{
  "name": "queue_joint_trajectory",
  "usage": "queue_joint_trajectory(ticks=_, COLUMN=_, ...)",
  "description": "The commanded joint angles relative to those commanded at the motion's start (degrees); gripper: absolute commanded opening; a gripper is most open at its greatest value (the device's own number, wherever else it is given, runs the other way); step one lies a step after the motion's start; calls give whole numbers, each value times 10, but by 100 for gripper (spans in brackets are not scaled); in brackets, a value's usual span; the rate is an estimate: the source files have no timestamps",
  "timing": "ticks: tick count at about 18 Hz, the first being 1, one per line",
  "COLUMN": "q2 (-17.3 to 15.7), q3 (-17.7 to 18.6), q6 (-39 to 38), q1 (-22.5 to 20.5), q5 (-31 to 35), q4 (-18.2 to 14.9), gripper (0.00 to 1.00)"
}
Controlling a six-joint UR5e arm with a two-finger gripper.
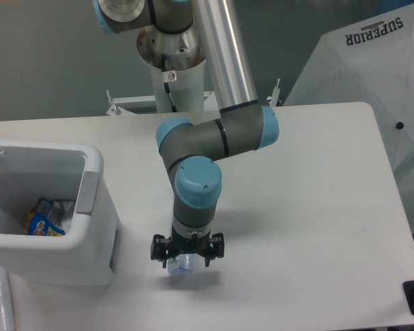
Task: Place the trash in the trash can
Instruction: 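Close the gripper around the bottle's cap end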
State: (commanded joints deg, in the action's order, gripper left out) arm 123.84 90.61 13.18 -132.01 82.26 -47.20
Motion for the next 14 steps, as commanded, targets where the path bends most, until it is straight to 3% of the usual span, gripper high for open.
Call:
queue_joint_trajectory(ticks=5, q2=7, q3=14, q6=19, q1=18, q5=21, q4=30, gripper=99)
queue_joint_trajectory(ticks=14, q2=18, q3=14, q6=19, q1=26, q5=44, q4=40, gripper=99)
